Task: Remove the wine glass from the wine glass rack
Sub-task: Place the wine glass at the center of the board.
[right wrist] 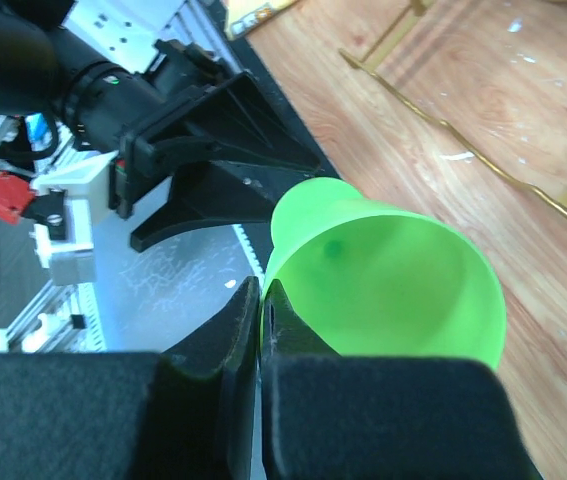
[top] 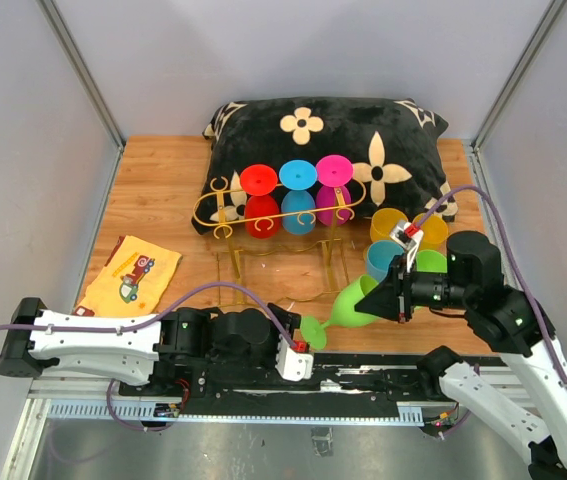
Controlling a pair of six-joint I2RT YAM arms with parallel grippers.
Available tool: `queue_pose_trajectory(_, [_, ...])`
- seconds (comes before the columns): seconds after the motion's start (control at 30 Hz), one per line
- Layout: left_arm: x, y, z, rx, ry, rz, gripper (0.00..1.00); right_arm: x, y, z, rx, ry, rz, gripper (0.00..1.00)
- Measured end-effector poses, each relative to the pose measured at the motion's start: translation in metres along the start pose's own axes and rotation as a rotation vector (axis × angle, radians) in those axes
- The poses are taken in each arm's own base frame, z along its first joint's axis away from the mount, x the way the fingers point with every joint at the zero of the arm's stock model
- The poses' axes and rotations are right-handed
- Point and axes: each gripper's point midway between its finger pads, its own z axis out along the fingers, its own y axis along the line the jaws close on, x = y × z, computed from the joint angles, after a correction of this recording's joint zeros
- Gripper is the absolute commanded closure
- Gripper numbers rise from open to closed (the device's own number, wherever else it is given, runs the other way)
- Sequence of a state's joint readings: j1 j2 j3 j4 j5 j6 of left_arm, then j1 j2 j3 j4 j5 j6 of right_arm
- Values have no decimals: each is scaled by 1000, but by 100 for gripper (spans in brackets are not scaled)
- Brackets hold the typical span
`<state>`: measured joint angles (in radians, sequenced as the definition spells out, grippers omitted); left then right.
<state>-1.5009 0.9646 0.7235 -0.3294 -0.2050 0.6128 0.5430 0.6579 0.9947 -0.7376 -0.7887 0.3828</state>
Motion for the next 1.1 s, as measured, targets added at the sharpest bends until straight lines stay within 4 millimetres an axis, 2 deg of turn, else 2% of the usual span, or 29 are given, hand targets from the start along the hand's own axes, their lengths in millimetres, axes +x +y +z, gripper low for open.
queue_pose_trajectory(0.07, [-4, -3, 1, 14, -20, -20, 2, 1, -5, -6, 53, -8, -10, 99])
queue_pose_trajectory(0.1, [-6, -4, 1, 20, -27, -25, 1, 3, -8, -9, 85, -11, -12, 99])
queue_pose_trajectory(0.23, [-14, -6, 0, 29, -65, -78, 0, 9, -30, -25, 259, -4, -16, 99])
queue_pose_trajectory(0.4, [-29, 1, -3, -1, -131, -157, 0, 20, -61, -38, 445, 27, -9, 99])
queue_pose_trajectory(0.63, [-44, 5, -4, -16, -185, -268, 0, 32, -93, -49, 610, 64, -3, 99])
queue_pose_trajectory(0.9, [-81, 19, -18, -32, -357, -355, 0, 40, -111, -55, 702, 127, -39, 99])
queue_pose_trajectory(1.1, [-84, 19, -17, -31, -366, -379, 0, 54, -122, -48, 730, 211, -64, 99])
